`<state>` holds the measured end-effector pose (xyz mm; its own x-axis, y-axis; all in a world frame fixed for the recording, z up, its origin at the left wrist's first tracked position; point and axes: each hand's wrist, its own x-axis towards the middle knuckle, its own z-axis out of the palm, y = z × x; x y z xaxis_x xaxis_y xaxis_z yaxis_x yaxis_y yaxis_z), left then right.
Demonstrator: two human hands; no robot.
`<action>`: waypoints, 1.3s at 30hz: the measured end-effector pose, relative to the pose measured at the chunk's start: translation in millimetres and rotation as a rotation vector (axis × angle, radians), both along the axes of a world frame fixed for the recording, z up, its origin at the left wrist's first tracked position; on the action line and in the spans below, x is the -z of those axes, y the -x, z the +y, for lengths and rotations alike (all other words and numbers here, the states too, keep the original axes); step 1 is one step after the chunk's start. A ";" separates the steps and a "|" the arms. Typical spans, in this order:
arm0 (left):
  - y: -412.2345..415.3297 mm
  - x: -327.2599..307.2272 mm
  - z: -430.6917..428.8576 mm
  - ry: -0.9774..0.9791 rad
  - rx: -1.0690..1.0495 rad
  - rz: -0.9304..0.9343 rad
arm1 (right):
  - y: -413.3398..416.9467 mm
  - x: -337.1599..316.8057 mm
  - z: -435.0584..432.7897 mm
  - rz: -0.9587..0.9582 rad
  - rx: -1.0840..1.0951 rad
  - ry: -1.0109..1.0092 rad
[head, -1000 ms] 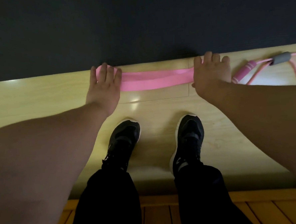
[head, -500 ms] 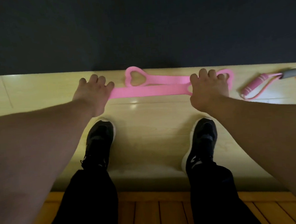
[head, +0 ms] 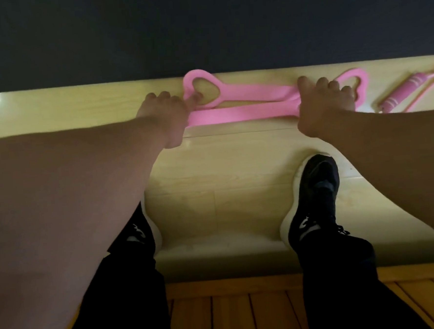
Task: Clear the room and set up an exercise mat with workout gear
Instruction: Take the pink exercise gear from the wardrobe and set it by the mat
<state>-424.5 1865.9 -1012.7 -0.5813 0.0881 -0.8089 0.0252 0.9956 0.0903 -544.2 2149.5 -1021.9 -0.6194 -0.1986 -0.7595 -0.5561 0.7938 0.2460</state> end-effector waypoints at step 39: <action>-190.8 -29.0 -288.1 0.358 -0.001 0.018 | -123.6 -20.5 -283.3 -0.010 -0.199 0.197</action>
<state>-233.7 1577.8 -983.7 -0.5960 -0.1994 -0.7779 0.0228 0.9641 -0.2646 -420.6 1866.3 -1001.4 -0.5464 -0.4601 -0.6998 -0.7074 0.7008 0.0916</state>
